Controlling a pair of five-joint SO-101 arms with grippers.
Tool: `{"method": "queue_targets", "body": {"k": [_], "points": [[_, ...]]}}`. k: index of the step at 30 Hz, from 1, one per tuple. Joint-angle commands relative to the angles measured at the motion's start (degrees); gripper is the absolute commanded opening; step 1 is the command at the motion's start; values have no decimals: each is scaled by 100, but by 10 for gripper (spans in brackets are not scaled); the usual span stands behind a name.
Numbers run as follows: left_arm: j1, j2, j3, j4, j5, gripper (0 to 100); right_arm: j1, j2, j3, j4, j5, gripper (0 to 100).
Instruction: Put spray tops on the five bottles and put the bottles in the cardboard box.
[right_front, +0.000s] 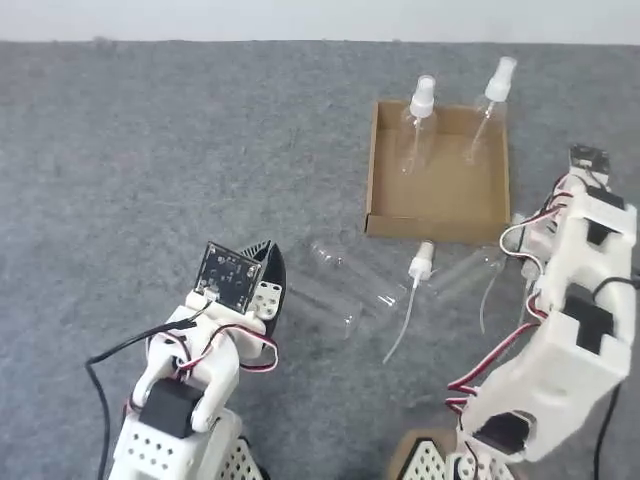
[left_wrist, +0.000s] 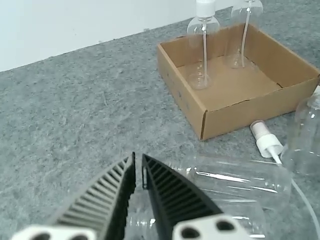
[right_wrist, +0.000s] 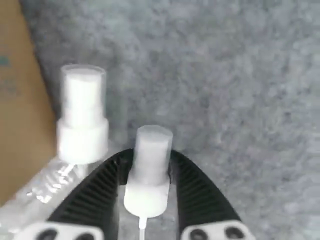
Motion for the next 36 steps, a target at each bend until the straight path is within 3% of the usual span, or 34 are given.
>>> {"method": "queue_targets", "body": {"k": [1, 5, 10, 15, 20, 24, 27, 36], "points": [[-35, -79, -75, -167, 18, 12, 277, -787, -308, 233, 141, 6], [-185, -79, -92, -167, 18, 12, 215, -1640, -360, 796, 149, 6], [-1064, -53, -374, -211, 18, 12, -356, -2862, -334, 1516, 149, 6], [-1960, -18, -716, -193, 26, 12, -1701, -3758, -343, 2237, 88, 6], [-2127, -18, -1059, 202, 53, 12, -3477, -4119, -360, 2387, -308, 6], [-2136, -18, -1112, 316, 62, 12, -4884, -3767, -571, 2246, -343, 6], [-2119, -18, -1077, 316, 62, 12, -5552, -3116, -1160, 2211, -352, 6], [-2101, -70, -804, 35, 62, 12, -5851, -303, -4141, 2220, -1011, 6]]}}
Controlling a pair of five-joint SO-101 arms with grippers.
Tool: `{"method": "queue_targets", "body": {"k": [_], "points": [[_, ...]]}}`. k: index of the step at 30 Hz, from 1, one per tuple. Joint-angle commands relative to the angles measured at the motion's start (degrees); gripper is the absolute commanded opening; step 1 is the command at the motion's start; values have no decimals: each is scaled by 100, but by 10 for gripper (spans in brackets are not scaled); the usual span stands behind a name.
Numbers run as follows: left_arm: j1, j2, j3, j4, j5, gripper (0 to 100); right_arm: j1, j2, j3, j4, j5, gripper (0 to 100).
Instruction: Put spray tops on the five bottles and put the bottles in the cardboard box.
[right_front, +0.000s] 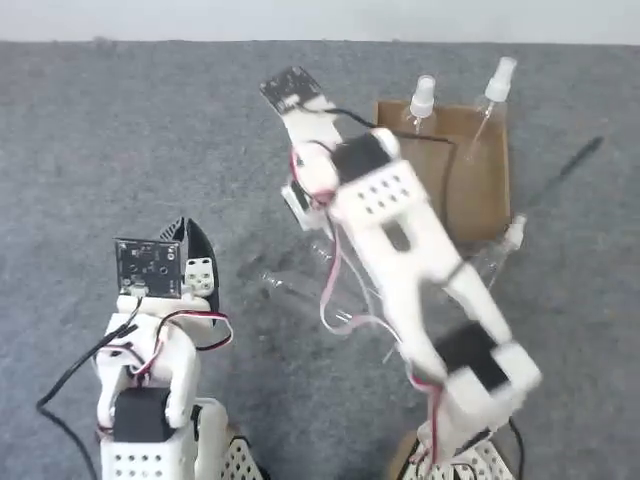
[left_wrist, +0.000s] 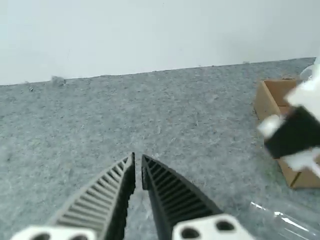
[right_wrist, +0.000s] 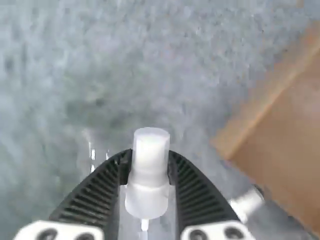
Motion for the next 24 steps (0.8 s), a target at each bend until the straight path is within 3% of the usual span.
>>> {"method": "queue_targets", "body": {"k": [1, 13, 21, 24], "points": [[0, -62, -31, -193, 53, 12, -48, 1138, -1864, -92, -369, 6], [220, -62, -4, -149, 53, 12, 119, 4101, -4659, -92, -1943, 6], [220, -62, 48, -185, 53, 12, 330, 5437, -6048, 593, -1969, 7], [220, -62, 48, -185, 53, 12, 303, 5807, -6453, 813, -1662, 7]]}}
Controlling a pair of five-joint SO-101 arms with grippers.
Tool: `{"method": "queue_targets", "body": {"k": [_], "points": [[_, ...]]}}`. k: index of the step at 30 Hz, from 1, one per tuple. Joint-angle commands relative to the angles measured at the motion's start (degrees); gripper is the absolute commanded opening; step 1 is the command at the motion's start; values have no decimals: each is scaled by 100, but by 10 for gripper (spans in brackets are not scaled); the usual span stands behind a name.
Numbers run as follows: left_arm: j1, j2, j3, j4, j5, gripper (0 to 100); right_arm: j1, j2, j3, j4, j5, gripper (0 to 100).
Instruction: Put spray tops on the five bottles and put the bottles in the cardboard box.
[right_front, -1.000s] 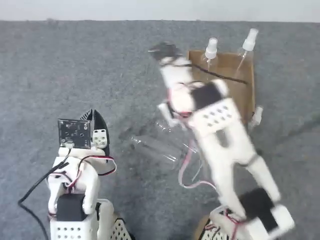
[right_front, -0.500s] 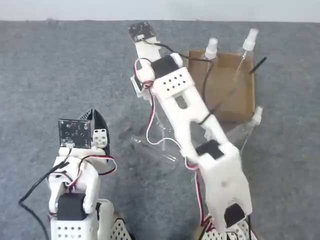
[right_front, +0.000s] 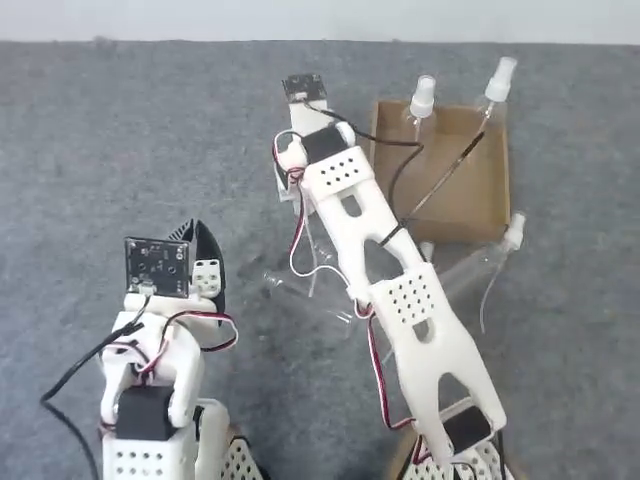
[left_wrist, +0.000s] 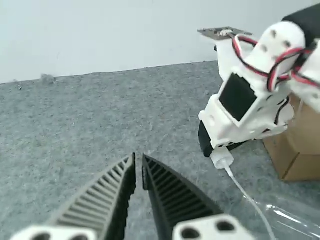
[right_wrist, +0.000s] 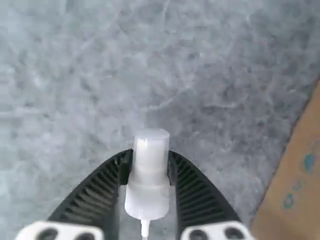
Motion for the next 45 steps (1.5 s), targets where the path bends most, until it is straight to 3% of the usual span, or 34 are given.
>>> {"method": "queue_targets", "body": {"k": [1, 4, 11, 20, 30, 34, 40, 45], "points": [[18, -62, -40, -167, 53, 12, 57, 268, -923, 391, 290, 7], [18, -62, -40, -167, 53, 12, 57, 541, -1327, 611, 316, 18], [18, -62, -40, -167, 53, 12, 40, 901, -2084, 1138, 316, 164], [18, -62, -40, -167, 53, 12, 31, 734, -2224, 1420, 316, 166], [18, -62, -40, -167, 53, 12, -22, -822, -2171, 1543, 844, 162], [18, -62, -40, -167, 53, 12, -31, -1640, -1389, 1543, 985, 162], [18, -62, -40, -167, 53, 12, 163, -3705, 1099, 1534, 1345, 162], [18, -62, -40, -167, 53, 12, 760, -5596, 3024, 1516, 1688, 164]]}}
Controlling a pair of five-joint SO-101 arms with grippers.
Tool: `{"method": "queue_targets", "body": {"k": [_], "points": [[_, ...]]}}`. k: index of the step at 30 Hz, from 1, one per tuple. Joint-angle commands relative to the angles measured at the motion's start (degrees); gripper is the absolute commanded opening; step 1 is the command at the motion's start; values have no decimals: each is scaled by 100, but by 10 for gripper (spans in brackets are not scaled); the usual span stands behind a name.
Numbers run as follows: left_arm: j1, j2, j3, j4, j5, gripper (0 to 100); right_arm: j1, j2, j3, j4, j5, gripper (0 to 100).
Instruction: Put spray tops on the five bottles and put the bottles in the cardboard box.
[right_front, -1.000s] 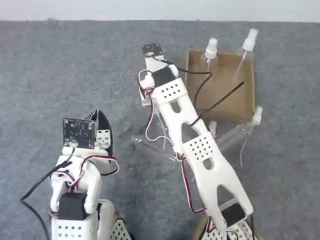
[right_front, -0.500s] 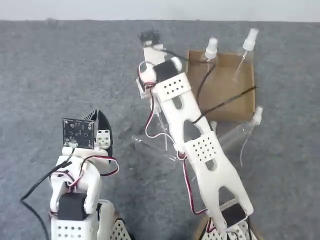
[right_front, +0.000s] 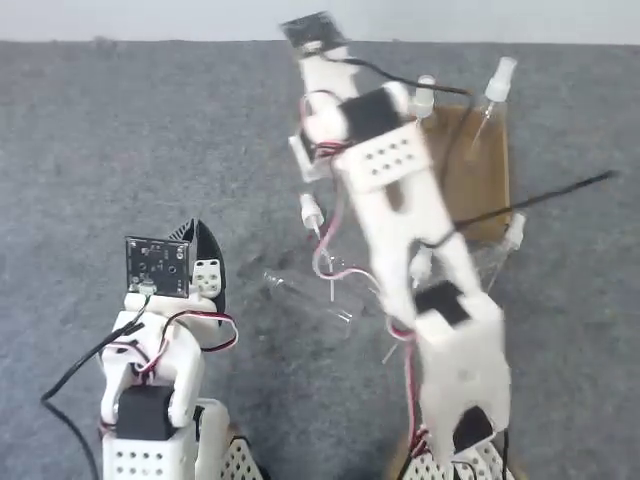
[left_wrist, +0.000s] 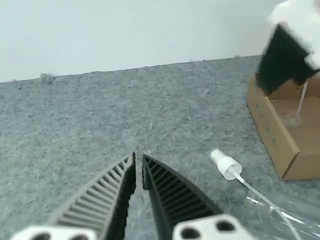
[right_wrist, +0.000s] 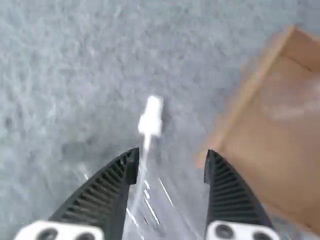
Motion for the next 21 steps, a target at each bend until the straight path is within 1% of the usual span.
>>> {"method": "queue_targets", "body": {"k": [1, 6, 10, 12, 15, 18, 21], "points": [[9, -70, -40, -167, 53, 12, 734, -2211, 1538, 224, 378, 165], [9, -70, -40, -167, 53, 12, 2044, -3451, 2673, 215, 844, 165], [9, -70, -40, -167, 53, 12, 3178, -3714, 3332, 119, 1178, 166], [9, -70, -40, -167, 53, 12, 3714, -3705, 3675, -110, 1275, 166], [9, -70, -40, -158, 53, 12, 4444, -3705, 4413, -804, 1407, 166], [9, -70, 4, -176, 53, 12, 4822, -3705, 5275, -1701, 1415, 166], [9, -70, 48, -264, 53, 12, 4866, -3705, 6048, -2492, 1371, 166]]}}
